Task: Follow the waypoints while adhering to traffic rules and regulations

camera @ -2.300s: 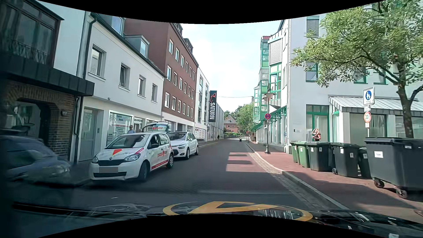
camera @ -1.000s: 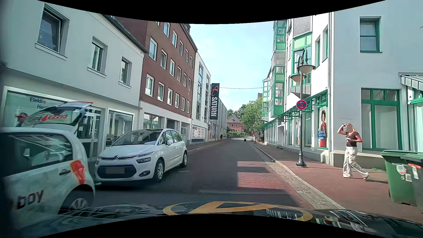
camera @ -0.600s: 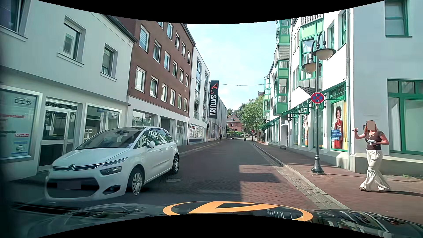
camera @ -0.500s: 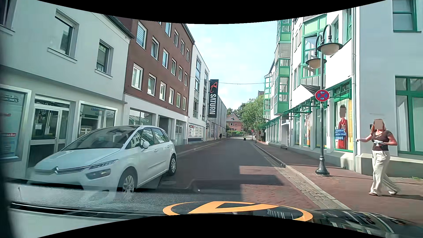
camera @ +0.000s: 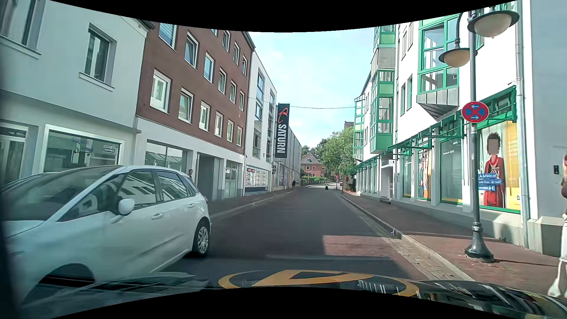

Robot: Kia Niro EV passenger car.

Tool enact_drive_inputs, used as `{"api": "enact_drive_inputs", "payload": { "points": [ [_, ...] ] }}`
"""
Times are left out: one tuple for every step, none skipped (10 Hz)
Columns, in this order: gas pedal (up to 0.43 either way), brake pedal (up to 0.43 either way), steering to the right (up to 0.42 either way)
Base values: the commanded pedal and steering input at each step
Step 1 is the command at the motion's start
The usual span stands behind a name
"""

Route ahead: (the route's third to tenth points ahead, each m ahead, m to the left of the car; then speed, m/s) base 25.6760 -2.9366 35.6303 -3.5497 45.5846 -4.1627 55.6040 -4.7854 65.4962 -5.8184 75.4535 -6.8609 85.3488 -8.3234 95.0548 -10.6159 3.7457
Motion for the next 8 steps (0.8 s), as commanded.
{"api": "enact_drive_inputs", "payload": {
  "points": [
    [0.169, 0.000, 0.036],
    [0.177, 0.000, 0.038],
    [0.177, 0.000, 0.040],
    [0.177, 0.000, 0.045],
    [0.177, 0.000, 0.045],
    [0.177, 0.000, 0.045],
    [0.177, 0.000, 0.045],
    [0.177, 0.000, 0.045]
  ]
}}
